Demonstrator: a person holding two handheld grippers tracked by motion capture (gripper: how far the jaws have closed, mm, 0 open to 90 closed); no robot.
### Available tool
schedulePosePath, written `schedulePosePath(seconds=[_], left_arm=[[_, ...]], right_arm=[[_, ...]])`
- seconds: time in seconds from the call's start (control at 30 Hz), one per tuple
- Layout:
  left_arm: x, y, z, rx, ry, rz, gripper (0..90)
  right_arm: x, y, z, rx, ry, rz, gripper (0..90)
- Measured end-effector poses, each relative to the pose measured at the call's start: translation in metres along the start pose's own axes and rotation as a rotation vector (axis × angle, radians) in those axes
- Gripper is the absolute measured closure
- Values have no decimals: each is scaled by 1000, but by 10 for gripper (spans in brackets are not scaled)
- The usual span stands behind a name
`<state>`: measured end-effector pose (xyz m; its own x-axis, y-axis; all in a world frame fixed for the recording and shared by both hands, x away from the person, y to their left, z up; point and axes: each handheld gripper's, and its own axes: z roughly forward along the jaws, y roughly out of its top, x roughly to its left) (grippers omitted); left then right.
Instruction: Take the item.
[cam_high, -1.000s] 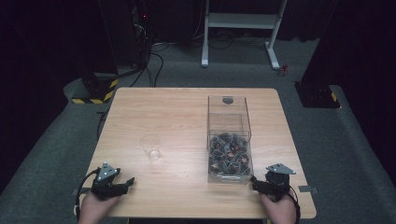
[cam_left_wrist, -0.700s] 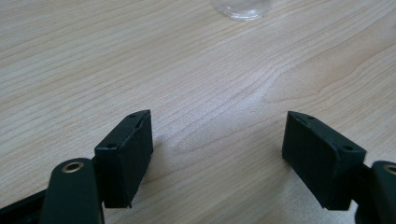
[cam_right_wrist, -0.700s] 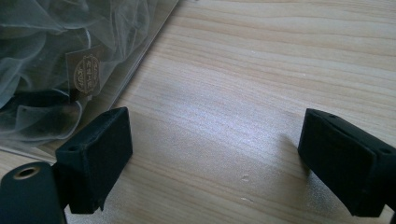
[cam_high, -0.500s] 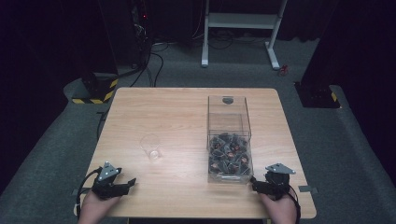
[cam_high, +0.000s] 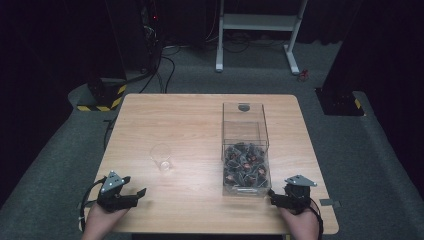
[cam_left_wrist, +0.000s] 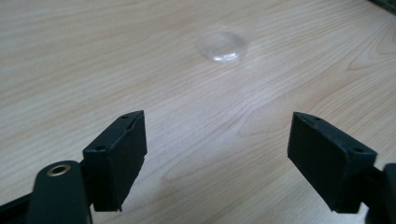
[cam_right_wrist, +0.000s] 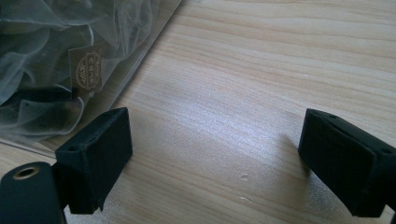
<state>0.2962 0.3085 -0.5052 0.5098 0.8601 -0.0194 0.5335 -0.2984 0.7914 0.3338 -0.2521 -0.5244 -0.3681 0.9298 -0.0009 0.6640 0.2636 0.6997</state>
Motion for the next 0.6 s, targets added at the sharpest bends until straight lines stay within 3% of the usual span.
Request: schedulePosePath(seconds=[0.2,0.33,0.6], left_arm=[[-6,11,2,8,-4,44,182],[-12,17,3,-4,-24,38,190],[-28,29,8,-5,-38,67,196]], right_arm=[[0,-1,0,0,4,-6,96],[1,0,0,3,-2,-8,94],[0,0,0,2,6,-19,93]])
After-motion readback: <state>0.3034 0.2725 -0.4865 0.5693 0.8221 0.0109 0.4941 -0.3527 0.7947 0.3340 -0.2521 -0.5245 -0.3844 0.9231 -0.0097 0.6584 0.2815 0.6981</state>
